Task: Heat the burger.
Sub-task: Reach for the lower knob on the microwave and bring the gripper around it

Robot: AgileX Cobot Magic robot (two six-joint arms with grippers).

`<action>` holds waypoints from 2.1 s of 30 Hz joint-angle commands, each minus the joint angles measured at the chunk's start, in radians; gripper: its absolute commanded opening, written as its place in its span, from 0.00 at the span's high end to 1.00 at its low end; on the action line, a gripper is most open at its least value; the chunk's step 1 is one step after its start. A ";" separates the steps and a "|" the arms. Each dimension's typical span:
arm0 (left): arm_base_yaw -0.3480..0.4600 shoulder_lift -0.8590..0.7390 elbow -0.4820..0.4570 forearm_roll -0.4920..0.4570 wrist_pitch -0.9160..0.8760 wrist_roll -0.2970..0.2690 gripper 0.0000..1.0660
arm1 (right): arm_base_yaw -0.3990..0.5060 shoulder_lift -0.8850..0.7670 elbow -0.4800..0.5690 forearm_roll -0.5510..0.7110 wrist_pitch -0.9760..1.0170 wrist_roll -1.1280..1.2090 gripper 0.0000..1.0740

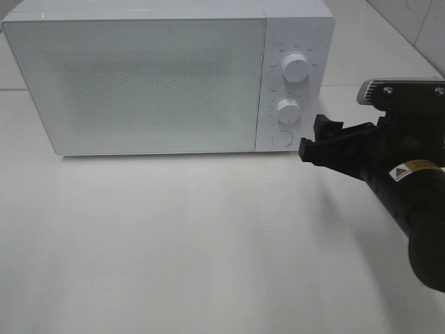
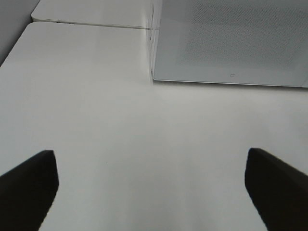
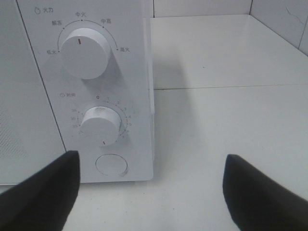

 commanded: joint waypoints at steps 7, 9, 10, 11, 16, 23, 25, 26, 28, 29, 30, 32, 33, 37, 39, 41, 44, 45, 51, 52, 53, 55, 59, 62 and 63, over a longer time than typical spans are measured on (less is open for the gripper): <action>0.003 -0.025 0.003 -0.002 -0.010 -0.002 0.08 | 0.018 0.086 -0.105 0.039 -0.003 -0.019 0.29; 0.003 -0.025 0.003 -0.002 -0.010 -0.002 0.08 | 0.018 0.096 -0.124 0.039 0.006 -0.036 0.29; 0.003 -0.025 0.003 -0.002 -0.010 -0.002 0.08 | 0.018 0.096 -0.124 0.039 0.006 -0.036 0.29; 0.003 -0.025 0.003 -0.002 -0.010 -0.002 0.08 | 0.018 0.110 -0.148 0.039 0.017 -0.061 0.29; 0.003 -0.025 0.003 -0.002 -0.010 -0.002 0.08 | 0.018 0.149 -0.185 0.038 0.013 -0.081 0.29; 0.003 -0.025 0.003 -0.002 -0.010 -0.002 0.08 | 0.015 0.233 -0.248 0.042 -0.034 -0.082 0.29; 0.003 -0.025 0.003 -0.002 -0.010 -0.002 0.08 | 0.014 0.254 -0.271 0.041 -0.033 -0.083 0.29; 0.003 -0.025 0.003 -0.002 -0.010 -0.002 0.08 | 0.014 0.263 -0.280 0.040 -0.033 -0.083 0.29; 0.003 -0.025 0.003 -0.002 -0.010 -0.002 0.08 | 0.001 0.282 -0.299 0.021 -0.028 -0.084 0.29; 0.003 -0.025 0.003 -0.002 -0.010 -0.002 0.08 | -0.009 0.297 -0.314 0.007 -0.022 -0.082 0.29; 0.003 -0.025 0.003 -0.002 -0.010 -0.002 0.08 | -0.009 0.297 -0.314 0.007 -0.022 -0.082 0.29; 0.003 -0.025 0.003 -0.002 -0.010 -0.002 0.08 | -0.015 0.302 -0.323 -0.006 -0.018 -0.082 0.29; 0.003 -0.025 0.003 -0.002 -0.010 -0.002 0.08 | -0.032 0.308 -0.340 -0.017 0.002 -0.082 0.29; 0.003 -0.025 0.003 -0.002 -0.010 -0.002 0.08 | -0.033 0.336 -0.372 -0.030 0.008 -0.082 0.29; 0.003 -0.025 0.003 0.000 -0.010 -0.002 0.08 | -0.033 0.352 -0.387 -0.031 0.012 -0.082 0.29; 0.003 -0.025 0.003 0.000 -0.010 -0.002 0.08 | -0.033 0.367 -0.401 -0.030 0.017 -0.082 0.29; 0.003 -0.025 0.003 0.000 -0.010 -0.002 0.08 | -0.044 0.382 -0.420 -0.033 0.023 -0.081 0.29; 0.003 -0.025 0.003 0.000 -0.010 -0.002 0.08 | -0.044 0.388 -0.427 -0.034 0.030 -0.081 0.29; 0.003 -0.025 0.003 0.000 -0.010 -0.002 0.08 | -0.056 0.413 -0.453 -0.048 0.039 -0.081 0.29; 0.003 -0.025 0.003 0.000 -0.010 -0.002 0.08 | -0.064 0.423 -0.465 -0.048 0.038 -0.081 0.29; 0.003 -0.025 0.003 0.000 -0.010 -0.002 0.08 | -0.072 0.430 -0.476 -0.057 0.045 -0.081 0.29; 0.003 -0.025 0.003 0.000 -0.010 -0.002 0.08 | -0.074 0.430 -0.480 -0.057 0.046 -0.081 0.29; 0.003 -0.025 0.003 0.000 -0.010 -0.002 0.08 | -0.084 0.430 -0.488 -0.063 0.036 -0.081 0.29; 0.003 -0.022 0.003 0.000 -0.010 -0.002 0.08 | -0.091 0.430 -0.488 -0.068 0.038 -0.081 0.29; 0.003 -0.021 0.003 0.000 -0.010 -0.002 0.08 | -0.091 0.430 -0.488 -0.069 0.038 -0.081 0.29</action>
